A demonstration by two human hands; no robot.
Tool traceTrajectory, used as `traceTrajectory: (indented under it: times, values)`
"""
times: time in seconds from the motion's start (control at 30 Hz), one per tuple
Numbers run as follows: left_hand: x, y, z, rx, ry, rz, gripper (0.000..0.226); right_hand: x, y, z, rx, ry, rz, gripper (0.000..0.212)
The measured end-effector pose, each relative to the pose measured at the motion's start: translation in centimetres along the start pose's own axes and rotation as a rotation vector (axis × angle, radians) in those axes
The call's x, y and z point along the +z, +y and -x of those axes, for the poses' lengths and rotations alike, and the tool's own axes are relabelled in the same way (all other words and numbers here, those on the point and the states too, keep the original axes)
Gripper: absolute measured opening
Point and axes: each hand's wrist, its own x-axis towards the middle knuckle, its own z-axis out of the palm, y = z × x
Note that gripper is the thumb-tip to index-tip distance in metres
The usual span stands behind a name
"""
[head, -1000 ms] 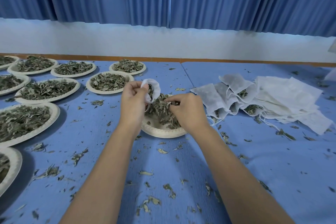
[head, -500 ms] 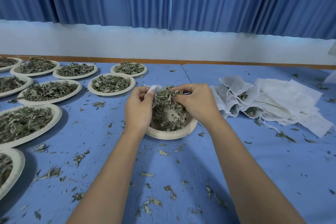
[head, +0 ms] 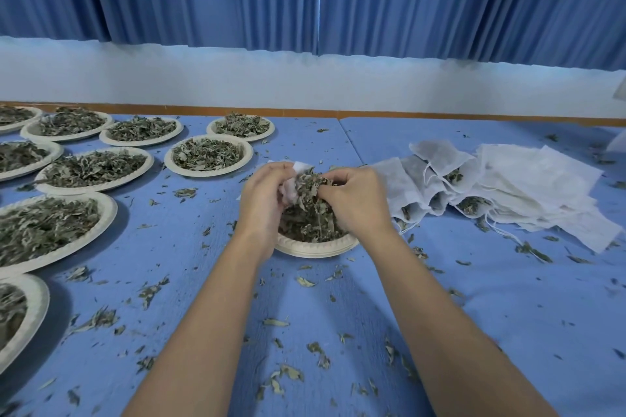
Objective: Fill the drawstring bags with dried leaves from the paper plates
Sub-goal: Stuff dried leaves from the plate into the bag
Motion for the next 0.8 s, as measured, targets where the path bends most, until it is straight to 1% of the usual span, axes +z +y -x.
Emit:
traceTrajectory:
  times: [0.1,0.17,0.27,0.37,0.4,0.47,0.53,0.57,0.63,0.73,0.8]
  values:
    - [0.3,-0.1,0.3,0.024,-0.036,-0.217,0.011,0.0,0.0,0.2,-0.041,0.022,0.076,0.014]
    - [0.6,-0.3,0.5,0.039,-0.090,-0.321,0.012,0.0,-0.1,0.3,-0.051,0.043,0.108,0.013]
    - [0.6,-0.5,0.6,0.057,-0.201,-0.443,0.030,-0.3,0.0,0.1,-0.009,0.053,0.119,0.015]
    - [0.9,-0.6,0.8,0.104,-0.340,-0.561,0.045,-0.7,0.0,-0.1,0.080,0.036,0.040,0.019]
    - [1.1,-0.6,0.8,0.125,-0.339,-0.610,0.047,-0.7,0.0,-0.1,0.094,0.022,0.008,0.020]
    - [1.5,-0.8,0.9,0.204,-0.264,-0.723,0.050,-0.6,-0.2,-0.1,0.115,-0.013,-0.039,0.021]
    - [1.6,-0.8,0.8,0.296,-0.165,-0.774,0.043,-0.4,-0.3,-0.2,0.140,-0.045,-0.069,0.017]
    - [1.5,-0.8,0.7,0.314,-0.125,-0.767,0.038,-0.3,-0.4,-0.2,0.165,-0.059,-0.094,0.015]
    - [1.1,-0.9,0.4,0.300,-0.072,-0.728,0.031,-0.4,-0.4,-0.4,0.225,-0.114,-0.185,0.016]
    - [0.2,-0.9,-0.1,0.221,-0.043,-0.621,0.030,-0.8,-0.6,-0.5,0.298,-0.252,-0.390,0.016]
    - [-0.2,-0.8,-0.2,0.200,-0.026,-0.596,0.032,-1.0,-0.7,-0.7,0.312,-0.281,-0.407,0.010]
